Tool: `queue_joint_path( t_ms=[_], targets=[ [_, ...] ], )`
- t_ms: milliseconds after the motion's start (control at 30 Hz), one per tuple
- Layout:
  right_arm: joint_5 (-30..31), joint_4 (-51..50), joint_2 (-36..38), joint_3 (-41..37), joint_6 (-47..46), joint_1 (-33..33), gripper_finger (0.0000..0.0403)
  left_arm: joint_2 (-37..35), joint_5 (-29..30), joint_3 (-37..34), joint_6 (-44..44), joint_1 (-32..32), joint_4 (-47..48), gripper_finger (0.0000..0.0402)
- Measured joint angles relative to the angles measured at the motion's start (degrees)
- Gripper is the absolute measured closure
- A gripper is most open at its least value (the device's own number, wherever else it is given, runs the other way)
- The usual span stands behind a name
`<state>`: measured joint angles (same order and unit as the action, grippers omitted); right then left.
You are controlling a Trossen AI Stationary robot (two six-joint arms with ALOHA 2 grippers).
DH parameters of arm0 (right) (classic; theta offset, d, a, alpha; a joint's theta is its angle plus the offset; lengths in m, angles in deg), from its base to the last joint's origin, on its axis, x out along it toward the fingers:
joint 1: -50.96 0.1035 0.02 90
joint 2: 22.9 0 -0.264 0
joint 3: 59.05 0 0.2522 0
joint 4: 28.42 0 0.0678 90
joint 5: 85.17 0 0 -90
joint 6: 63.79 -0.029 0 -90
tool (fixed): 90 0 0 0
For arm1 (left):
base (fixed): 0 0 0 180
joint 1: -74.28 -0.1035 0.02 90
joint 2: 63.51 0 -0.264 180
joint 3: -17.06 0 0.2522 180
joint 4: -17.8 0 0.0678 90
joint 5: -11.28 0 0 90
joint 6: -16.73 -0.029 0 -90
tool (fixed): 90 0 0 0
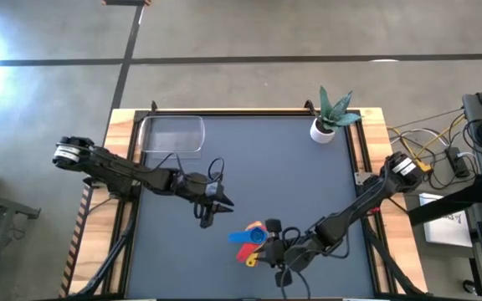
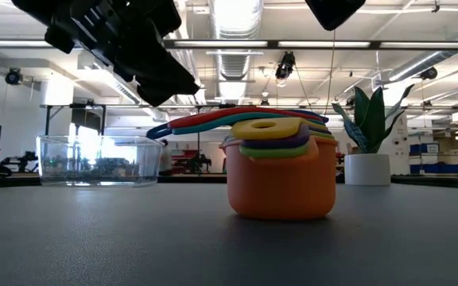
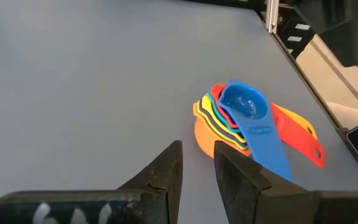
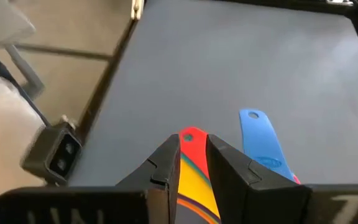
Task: Nest measuring cups in basket
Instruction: Adjust the stacked measuring cups
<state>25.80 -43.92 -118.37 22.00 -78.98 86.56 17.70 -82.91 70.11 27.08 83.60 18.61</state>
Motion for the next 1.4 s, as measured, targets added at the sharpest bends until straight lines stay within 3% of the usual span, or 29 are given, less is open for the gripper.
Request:
queue_joint_path(
  t_ms=[333, 500, 633, 900, 1233, 1400],
  targets=[
    [0.0, -1.4, 0.3, -0.3, -4.9, 0.0, 0.0335, -0.9, -1.3, 0.0, -0.2, 0.0, -0.9, 0.0327],
    [-0.2, -1.5, 0.3, -0.3, -4.9, 0.0, 0.0335, -0.8, -8.0, 0.0, -0.2, 0.0, -1.0, 0.0327],
    [-0.2, -1.4, 0.3, -0.3, -5.0, 0.0, 0.0335, -0.8, -9.9, 0.0, 0.4, 0.0, -1.0, 0.0327],
    [-0.1, -1.4, 0.3, -0.3, -5.1, -0.1, 0.0335, -0.7, -8.3, 0.0, -0.2, -0.6, -0.9, 0.0332],
    [0.6, -1.3, 0.3, -0.3, -5.9, -0.1, 0.0336, -0.7, -6.7, 0.0, -0.6, -0.8, -0.6, 0.0398],
    [1.7, -1.2, 0.3, -0.3, -8.0, -0.1, 0.0371, -0.7, -4.1, 0.0, -0.3, -0.8, 0.4, 0.0401]
  ],
)
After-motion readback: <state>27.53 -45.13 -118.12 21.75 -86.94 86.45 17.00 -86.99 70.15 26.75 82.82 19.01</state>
